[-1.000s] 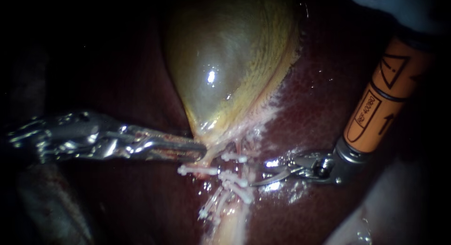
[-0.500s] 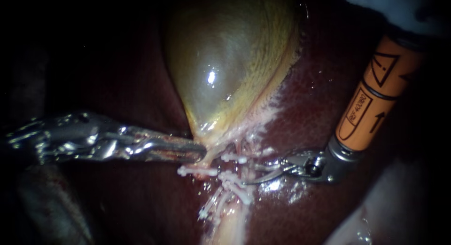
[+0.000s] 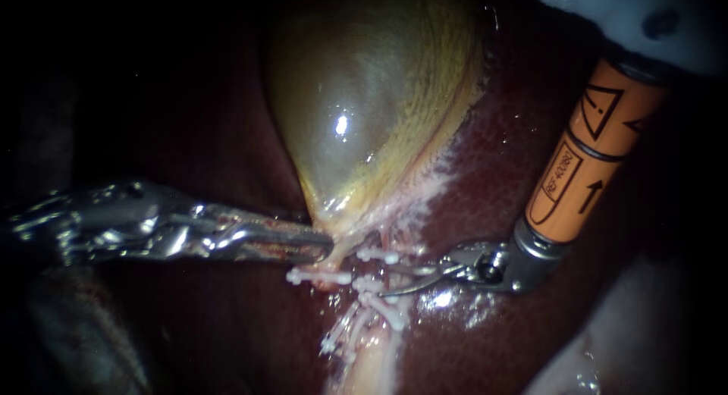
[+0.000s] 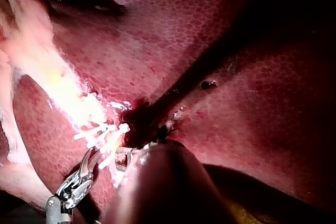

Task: Go to the cutting position right tube

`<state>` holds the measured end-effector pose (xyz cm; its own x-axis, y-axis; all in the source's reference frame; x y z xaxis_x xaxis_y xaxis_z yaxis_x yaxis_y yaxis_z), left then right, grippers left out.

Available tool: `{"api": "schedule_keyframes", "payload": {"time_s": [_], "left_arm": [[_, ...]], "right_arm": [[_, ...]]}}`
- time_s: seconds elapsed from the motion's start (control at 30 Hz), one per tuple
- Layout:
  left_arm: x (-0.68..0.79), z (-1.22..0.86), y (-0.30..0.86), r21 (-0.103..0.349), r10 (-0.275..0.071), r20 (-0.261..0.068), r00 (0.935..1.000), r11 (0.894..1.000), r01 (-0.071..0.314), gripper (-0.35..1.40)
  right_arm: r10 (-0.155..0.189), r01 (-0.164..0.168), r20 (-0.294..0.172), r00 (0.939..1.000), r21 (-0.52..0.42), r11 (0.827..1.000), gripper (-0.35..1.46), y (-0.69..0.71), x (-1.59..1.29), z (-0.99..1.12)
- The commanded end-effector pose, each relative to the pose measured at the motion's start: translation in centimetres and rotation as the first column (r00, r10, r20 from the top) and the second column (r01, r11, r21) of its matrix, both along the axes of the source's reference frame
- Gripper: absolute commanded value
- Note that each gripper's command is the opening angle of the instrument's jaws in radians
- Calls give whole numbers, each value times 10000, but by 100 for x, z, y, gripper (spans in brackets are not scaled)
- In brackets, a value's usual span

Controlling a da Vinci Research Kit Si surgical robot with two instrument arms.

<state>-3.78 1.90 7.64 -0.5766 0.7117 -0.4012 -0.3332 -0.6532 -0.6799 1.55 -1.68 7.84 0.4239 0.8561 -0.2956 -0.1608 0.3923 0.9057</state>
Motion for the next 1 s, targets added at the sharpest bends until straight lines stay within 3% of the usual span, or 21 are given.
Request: {"api": "schedule_keyframes", "payload": {"time_s": [0.03,0.23,0.47,0.6,0.7,1.0], "left_arm": [[0,0,0,1,0,-2,10000,10000,0,-35],[0,0,0,0,-1,-3,10000,10000,1,-35],[0,0,0,-1,-2,-4,10000,10000,2,-35],[0,0,-1,-1,0,-3,10000,10000,0,-35],[0,0,-1,-2,1,-3,10000,10000,-1,-35],[1,0,-1,-3,2,-2,10000,10000,-2,-35]], "right_arm": [[14,-14,7,10000,-11,10000,85,0,1,1],[55,-55,39,10000,40,10000,81,1,5,3],[102,-103,83,9999,146,9998,63,3,6,6],[98,-100,81,9999,151,9998,31,5,6,7],[97,-98,83,9999,167,9998,-35,8,6,6],[79,-80,74,9999,183,9998,-35,10,4,5]]}}
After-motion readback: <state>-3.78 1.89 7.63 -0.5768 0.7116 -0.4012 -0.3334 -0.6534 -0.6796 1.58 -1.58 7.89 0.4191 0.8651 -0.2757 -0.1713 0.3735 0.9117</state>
